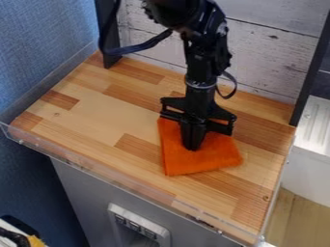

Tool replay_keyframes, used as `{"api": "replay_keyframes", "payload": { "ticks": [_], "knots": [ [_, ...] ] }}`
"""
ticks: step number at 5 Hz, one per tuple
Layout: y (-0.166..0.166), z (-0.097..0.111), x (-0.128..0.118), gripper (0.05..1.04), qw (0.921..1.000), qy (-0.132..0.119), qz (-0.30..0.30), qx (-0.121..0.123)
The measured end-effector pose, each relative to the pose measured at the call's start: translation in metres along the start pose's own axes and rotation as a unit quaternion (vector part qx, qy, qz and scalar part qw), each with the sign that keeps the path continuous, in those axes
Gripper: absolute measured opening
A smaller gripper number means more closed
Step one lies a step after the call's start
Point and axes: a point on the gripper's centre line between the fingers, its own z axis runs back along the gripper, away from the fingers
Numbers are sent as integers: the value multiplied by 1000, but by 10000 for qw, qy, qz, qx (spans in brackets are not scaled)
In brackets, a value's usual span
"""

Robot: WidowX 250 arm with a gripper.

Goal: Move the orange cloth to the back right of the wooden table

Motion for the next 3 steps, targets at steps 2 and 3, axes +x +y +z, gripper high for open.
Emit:
{"api": "replay_keyframes", "payload": {
  "ticks": [2,3],
  "knots": [
    [-5,1,20,59,9997,-56,-239,-34],
    [-7,1,25,59,9994,-80,-335,-31]
  ]
}}
